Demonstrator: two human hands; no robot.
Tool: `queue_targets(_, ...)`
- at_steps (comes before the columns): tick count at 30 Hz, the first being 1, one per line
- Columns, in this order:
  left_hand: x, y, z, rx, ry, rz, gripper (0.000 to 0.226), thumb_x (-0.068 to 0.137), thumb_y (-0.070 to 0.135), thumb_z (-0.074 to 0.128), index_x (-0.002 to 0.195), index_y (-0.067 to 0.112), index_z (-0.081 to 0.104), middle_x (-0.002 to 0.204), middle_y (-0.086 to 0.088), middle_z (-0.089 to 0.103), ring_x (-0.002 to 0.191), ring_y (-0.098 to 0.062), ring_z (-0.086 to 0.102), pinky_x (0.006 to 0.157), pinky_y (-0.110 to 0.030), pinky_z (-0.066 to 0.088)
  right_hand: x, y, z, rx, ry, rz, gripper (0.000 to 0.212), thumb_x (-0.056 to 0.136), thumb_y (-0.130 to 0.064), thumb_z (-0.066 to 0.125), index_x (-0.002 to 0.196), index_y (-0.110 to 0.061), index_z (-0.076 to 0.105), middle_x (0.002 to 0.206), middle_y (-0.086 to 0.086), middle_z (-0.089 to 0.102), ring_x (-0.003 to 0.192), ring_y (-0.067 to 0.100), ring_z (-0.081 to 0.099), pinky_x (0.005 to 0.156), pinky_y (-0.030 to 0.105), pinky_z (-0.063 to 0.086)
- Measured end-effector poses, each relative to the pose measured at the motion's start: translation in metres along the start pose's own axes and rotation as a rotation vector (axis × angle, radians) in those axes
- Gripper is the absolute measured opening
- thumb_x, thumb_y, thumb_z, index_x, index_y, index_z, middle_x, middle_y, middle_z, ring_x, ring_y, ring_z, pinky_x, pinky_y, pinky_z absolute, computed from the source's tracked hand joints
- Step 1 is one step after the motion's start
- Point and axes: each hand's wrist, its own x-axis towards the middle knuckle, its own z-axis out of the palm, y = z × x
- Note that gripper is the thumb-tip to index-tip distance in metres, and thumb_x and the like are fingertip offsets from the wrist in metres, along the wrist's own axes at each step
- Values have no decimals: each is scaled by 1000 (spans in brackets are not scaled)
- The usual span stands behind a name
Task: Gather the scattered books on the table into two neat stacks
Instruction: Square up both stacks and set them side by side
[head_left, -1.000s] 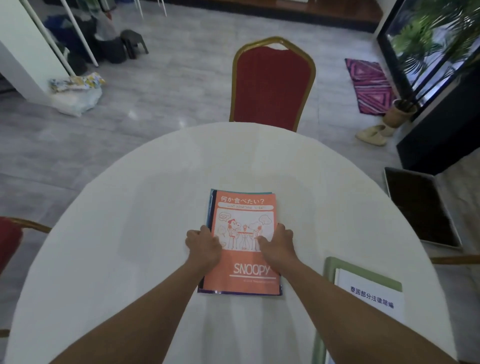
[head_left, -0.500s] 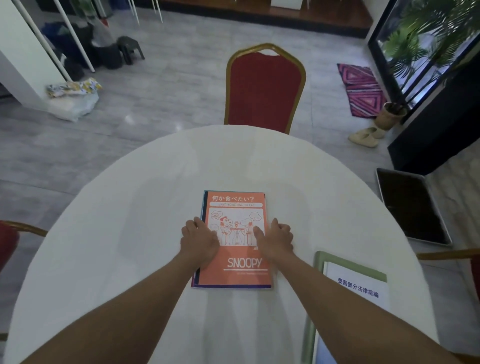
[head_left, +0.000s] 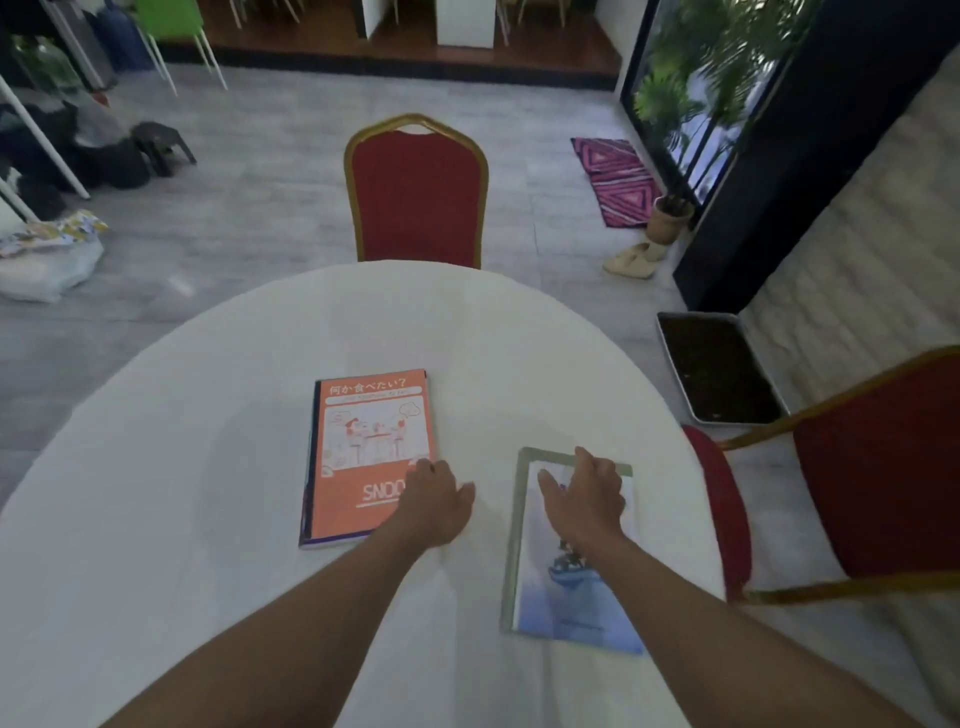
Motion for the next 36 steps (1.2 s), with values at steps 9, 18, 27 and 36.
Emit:
queue_targets(9, -14, 45, 75, -29, -192, -76, 64, 99, 49, 35, 139, 0, 39, 141, -25, 38, 133, -38, 38, 111, -40, 31, -17, 83, -10, 98, 15, 184, 77, 89, -52, 64, 149, -13, 36, 142, 15, 40, 134, 35, 40, 108, 44, 35)
queue_targets(18, -5, 56, 100, -339, -139, -243, 68, 89, 47, 57, 138, 6, 37, 138, -19, 41, 130, -37, 44, 109, -42, 39, -10, 106, 4, 291, -70, 317, 74, 78, -57, 71, 129, -6, 53, 129, 14, 59, 118, 34, 60, 99, 43, 50)
queue_targets(27, 0, 35, 88, -748, -133, -272, 61, 68, 43, 68, 119, 22, 43, 124, -9, 52, 98, -29, 66, 84, -47, 60, -3, 97, 7, 439, -165, 349, 85, 53, -65, 67, 118, -12, 58, 124, 10, 62, 110, 31, 64, 95, 45, 56)
queue_targets(36, 10, -14, 10, -699, 112, -228, 49, 83, 35, 64, 123, 9, 51, 127, -16, 50, 107, -32, 59, 94, -45, 53, 8, -13, 20, 409, -156, 131, 69, 86, -44, 72, 135, -4, 44, 138, 15, 43, 123, 31, 55, 101, 39, 49)
